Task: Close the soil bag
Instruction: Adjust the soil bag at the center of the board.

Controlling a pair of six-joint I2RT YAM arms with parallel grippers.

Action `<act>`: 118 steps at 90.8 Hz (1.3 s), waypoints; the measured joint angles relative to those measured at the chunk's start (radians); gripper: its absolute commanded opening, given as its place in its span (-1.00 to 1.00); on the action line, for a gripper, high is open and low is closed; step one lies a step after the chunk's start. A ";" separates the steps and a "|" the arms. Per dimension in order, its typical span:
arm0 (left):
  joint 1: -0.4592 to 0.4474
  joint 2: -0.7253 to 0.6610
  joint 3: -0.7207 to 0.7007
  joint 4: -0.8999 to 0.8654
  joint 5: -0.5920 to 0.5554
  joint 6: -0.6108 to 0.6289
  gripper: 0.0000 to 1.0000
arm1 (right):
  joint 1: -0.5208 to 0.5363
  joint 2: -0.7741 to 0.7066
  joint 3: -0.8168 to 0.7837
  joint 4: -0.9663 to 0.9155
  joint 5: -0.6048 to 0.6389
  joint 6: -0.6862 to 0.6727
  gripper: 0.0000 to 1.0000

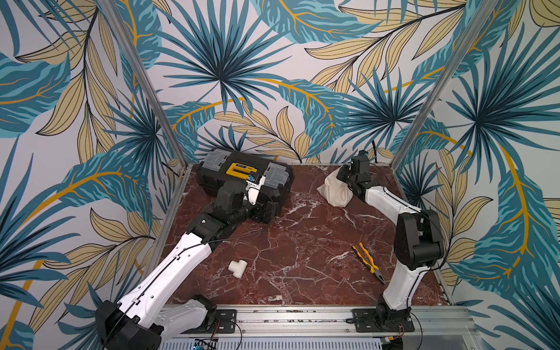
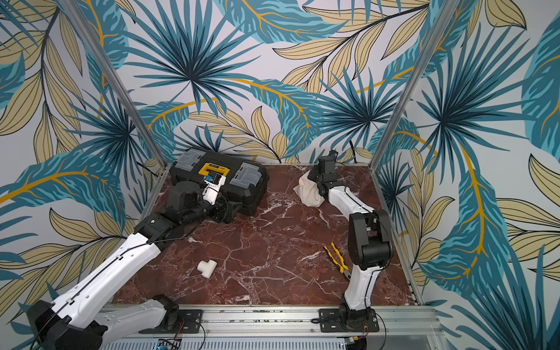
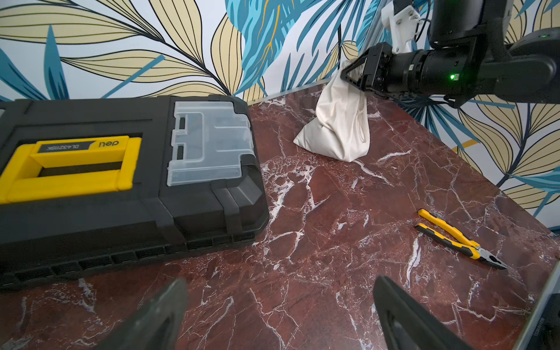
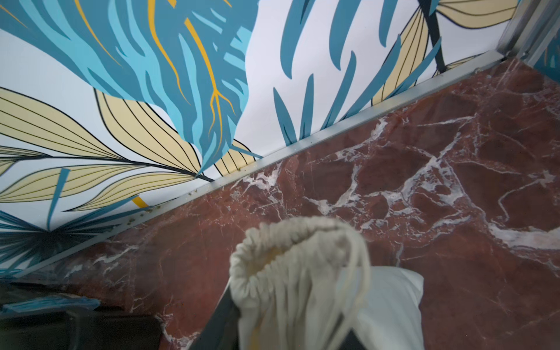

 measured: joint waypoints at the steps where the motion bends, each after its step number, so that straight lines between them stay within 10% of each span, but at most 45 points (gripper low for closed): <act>1: 0.000 -0.001 -0.001 0.000 0.000 0.000 1.00 | 0.000 0.000 -0.002 -0.002 0.002 0.010 -0.83; 57: 0.000 -0.087 -0.048 -0.003 0.005 -0.003 1.00 | -0.002 0.058 0.386 -0.043 -0.039 -0.093 -1.00; 118: 0.000 -0.093 -0.050 -0.010 0.008 0.008 1.00 | 0.064 0.043 0.343 -0.072 -0.003 0.010 -1.00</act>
